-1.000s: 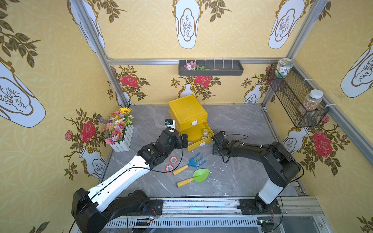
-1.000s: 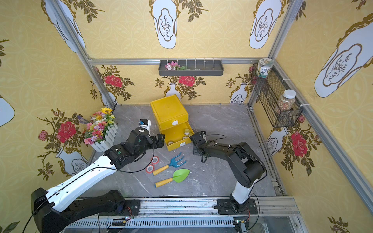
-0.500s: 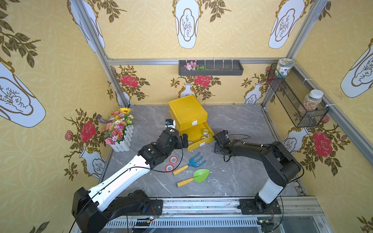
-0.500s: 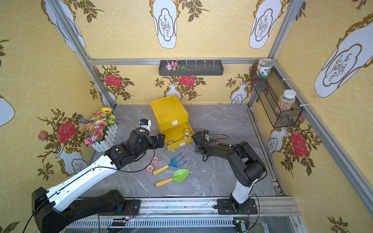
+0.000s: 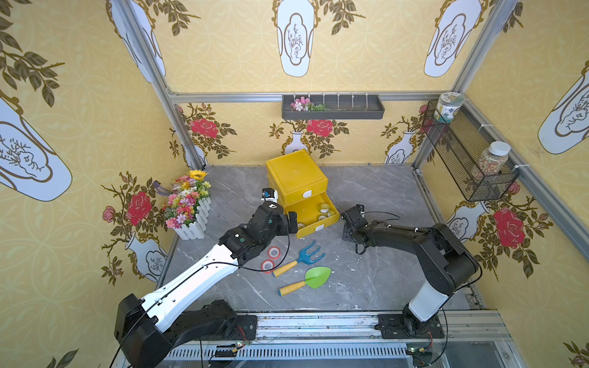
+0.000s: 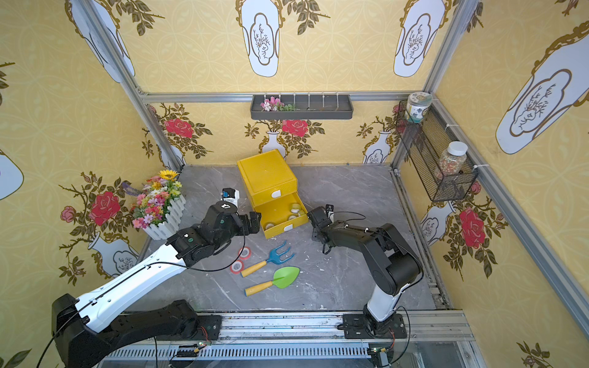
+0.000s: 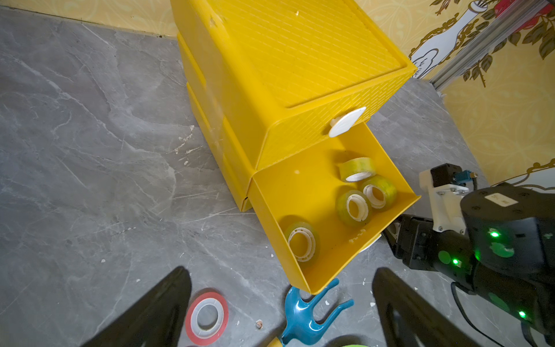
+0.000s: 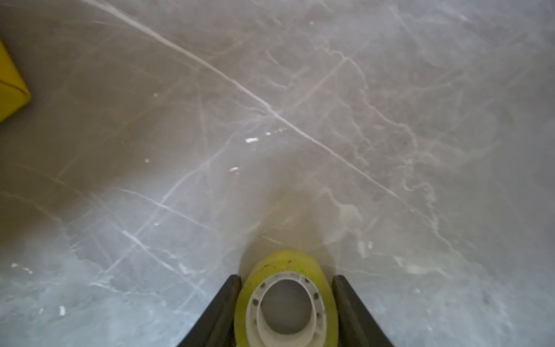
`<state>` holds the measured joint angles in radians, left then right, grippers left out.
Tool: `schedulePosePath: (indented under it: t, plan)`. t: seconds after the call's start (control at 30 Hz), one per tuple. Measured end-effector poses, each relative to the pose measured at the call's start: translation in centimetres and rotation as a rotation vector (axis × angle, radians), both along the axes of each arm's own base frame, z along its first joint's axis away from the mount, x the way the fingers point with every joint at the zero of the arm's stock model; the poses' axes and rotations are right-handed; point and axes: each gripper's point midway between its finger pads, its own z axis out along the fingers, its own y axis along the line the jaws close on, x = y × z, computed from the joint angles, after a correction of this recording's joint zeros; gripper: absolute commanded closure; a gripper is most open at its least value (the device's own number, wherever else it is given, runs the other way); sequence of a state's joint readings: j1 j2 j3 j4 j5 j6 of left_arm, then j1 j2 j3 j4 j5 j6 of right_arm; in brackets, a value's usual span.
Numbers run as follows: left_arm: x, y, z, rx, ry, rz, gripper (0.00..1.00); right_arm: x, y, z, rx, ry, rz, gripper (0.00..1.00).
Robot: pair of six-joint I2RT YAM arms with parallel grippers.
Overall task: Place the transparent tape into the drawer according to color
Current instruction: Pick up the tape at the center of the board, then place the tape in the drawer.
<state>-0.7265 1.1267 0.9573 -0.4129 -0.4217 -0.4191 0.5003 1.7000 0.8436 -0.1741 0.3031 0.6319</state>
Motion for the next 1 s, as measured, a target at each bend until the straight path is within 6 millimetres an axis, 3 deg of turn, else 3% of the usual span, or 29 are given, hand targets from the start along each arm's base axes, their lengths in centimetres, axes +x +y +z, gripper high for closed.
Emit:
schedulePosePath:
  t: [0.3, 0.67, 0.83, 1.0]
  plan:
    - [0.0, -0.1, 0.0, -0.002, 0.002, -0.003, 0.0, -0.2, -1.6, 3.0, 0.036, -0.037, -0.037, 0.53]
    - [-0.1, -0.1, 0.0, -0.004, 0.001, -0.005, 0.0, -0.1, -1.9, 11.1, 0.099, -0.177, -0.028, 0.54]
    - [-0.1, 0.0, 0.2, -0.008, -0.002, -0.005, 0.0, -0.2, -0.7, 15.5, 0.132, -0.252, 0.018, 0.54]
    - [-0.2, 0.1, 0.5, -0.013, -0.011, -0.002, 0.0, -0.3, 2.2, 18.9, 0.166, -0.304, 0.109, 0.54]
